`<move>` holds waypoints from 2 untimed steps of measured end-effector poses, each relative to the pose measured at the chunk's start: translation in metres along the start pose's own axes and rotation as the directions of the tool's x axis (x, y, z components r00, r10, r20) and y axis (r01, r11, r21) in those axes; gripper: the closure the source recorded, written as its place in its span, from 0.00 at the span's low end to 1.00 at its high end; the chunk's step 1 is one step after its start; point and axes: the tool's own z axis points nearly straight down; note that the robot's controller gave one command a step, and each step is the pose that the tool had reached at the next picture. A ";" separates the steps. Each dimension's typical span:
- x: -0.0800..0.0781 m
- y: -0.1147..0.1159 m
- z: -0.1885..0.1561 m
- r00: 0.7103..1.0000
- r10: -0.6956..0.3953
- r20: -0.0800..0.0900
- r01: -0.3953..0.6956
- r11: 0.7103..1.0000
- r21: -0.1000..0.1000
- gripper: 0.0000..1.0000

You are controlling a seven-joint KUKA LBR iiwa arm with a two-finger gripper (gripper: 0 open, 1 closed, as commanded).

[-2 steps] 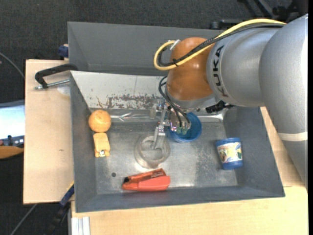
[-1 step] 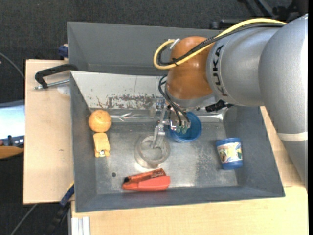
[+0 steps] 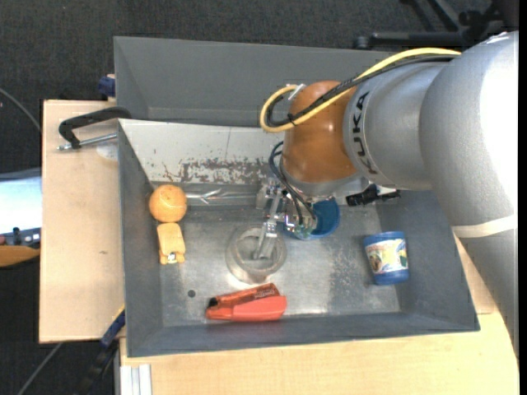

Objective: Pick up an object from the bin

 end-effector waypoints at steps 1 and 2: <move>-0.001 0.003 -0.002 0.997 -0.080 0.006 0.080 0.997 -0.003 1.00; -0.001 0.003 -0.002 0.997 -0.080 0.006 0.080 0.997 -0.003 1.00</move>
Offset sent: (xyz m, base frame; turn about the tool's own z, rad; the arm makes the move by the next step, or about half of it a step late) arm 0.0000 0.0000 0.0000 0.0000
